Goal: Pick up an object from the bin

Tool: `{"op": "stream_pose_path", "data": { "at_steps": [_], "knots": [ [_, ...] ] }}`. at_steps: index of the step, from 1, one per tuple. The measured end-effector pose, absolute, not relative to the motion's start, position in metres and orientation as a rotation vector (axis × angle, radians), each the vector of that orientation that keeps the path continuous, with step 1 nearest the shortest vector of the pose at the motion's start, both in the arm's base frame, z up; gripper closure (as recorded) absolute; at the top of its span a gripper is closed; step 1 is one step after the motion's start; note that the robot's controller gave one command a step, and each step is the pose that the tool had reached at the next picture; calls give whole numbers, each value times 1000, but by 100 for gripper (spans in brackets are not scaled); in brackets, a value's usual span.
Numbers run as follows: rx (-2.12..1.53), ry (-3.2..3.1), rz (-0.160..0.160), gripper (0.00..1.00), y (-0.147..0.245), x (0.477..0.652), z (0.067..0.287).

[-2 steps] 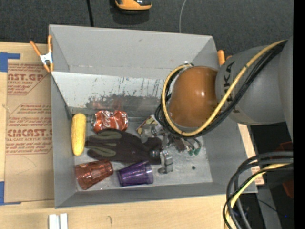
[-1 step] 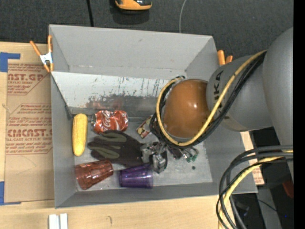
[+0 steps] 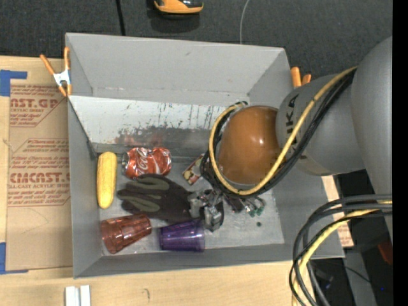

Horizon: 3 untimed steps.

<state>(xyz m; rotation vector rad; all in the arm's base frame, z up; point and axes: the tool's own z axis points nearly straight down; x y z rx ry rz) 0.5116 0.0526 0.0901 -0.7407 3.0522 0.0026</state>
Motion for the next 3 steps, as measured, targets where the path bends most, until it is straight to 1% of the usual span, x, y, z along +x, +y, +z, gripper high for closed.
{"op": "stream_pose_path", "data": {
  "at_steps": [1, 2, 3],
  "knots": [
    [-747, 3058, 3, 100, 57, 513, 136],
    [-746, 3054, 2, 100, 60, 513, 191],
    [-745, 3052, 2, 100, 51, 518, 243]
  ]
}}
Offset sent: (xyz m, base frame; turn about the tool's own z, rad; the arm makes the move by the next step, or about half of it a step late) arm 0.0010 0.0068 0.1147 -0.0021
